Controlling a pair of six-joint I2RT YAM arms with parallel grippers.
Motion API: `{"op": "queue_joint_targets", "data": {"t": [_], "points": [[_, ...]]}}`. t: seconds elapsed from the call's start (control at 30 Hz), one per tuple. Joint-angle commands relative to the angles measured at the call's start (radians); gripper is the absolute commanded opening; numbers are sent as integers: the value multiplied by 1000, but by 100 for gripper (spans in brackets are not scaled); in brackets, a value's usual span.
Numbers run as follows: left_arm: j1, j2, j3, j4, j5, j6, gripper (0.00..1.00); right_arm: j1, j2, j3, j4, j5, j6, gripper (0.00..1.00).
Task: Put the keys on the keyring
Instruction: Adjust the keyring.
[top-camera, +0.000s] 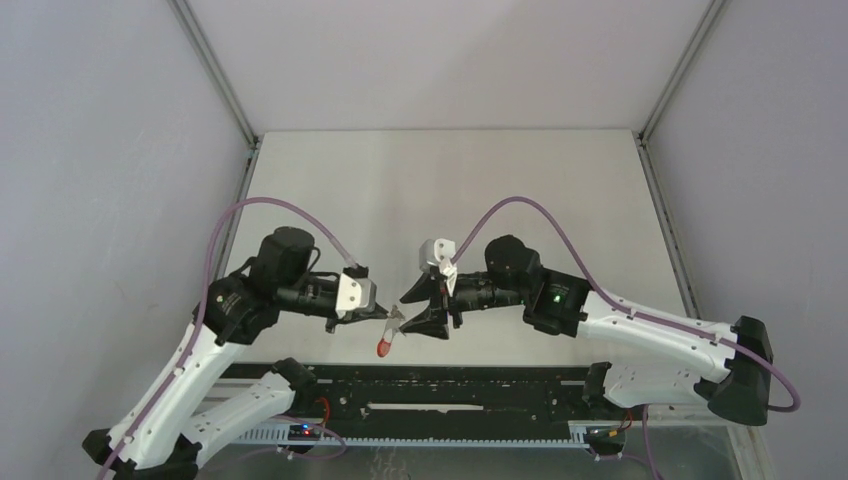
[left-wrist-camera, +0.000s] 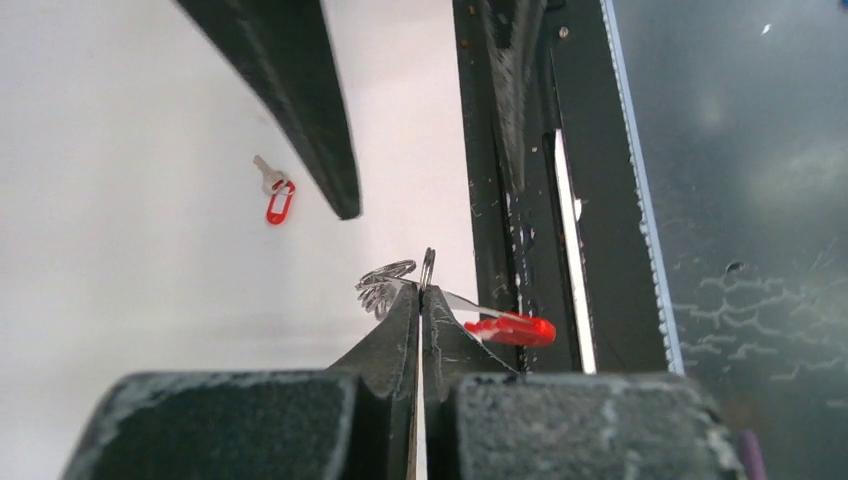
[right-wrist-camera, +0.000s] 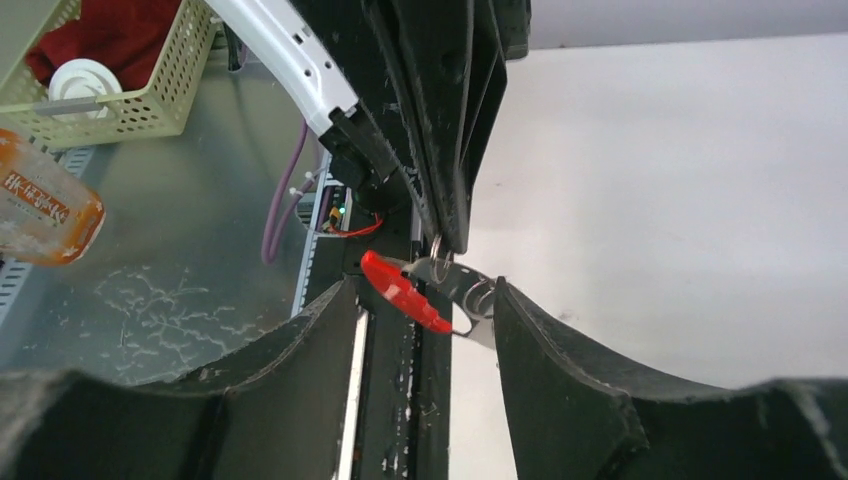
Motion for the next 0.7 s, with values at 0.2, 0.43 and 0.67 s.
{"op": "queue_joint_targets", "data": {"t": [0.2, 0.43, 0.67], "points": [[-132, 67, 178, -139, -223, 196, 0, -19, 19, 151, -164, -62, -128, 51], [-199, 94, 234, -149, -303, 186, 0, 12, 53, 151, -101, -5, -123, 46], [-252, 101, 258, -148, -350, 177, 0, 13, 80, 151, -43, 24, -113, 40]]}}
